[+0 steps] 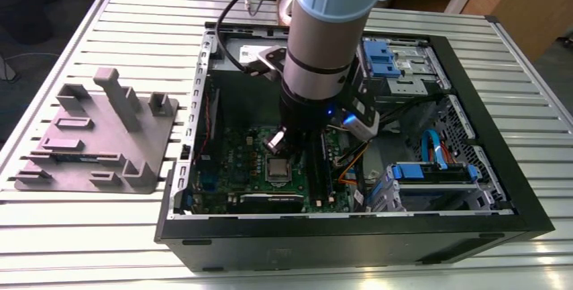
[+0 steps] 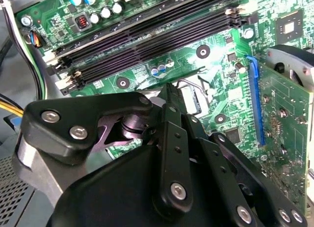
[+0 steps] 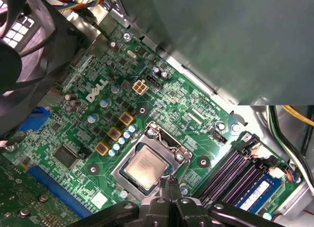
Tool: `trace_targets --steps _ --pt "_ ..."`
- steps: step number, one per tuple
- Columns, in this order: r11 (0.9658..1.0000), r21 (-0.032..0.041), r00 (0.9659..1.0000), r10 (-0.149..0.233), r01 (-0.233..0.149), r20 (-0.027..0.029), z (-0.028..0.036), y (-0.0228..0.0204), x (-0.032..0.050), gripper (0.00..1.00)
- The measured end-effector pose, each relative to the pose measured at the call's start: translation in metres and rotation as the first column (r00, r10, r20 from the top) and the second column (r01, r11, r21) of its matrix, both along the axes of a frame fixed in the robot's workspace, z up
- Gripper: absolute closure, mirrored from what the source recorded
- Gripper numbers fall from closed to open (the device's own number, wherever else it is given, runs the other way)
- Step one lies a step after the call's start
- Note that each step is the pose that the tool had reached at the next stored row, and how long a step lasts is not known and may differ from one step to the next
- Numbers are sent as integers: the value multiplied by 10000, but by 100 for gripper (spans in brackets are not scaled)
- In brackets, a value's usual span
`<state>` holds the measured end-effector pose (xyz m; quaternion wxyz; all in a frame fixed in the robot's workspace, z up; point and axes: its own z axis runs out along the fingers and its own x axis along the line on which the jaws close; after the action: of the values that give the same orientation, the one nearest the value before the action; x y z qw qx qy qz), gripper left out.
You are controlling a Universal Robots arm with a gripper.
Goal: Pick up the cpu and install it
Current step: 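Install the first cpu locking lever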
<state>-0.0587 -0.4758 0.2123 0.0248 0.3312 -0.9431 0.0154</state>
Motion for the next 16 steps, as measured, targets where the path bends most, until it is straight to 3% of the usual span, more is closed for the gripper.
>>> trace_targets --steps 9,16 --pt "9998 -5 9998 -186 186 -4 -6 -22 28 90" --pt "9997 -7 9997 -258 258 -7 -17 -88 39 90"
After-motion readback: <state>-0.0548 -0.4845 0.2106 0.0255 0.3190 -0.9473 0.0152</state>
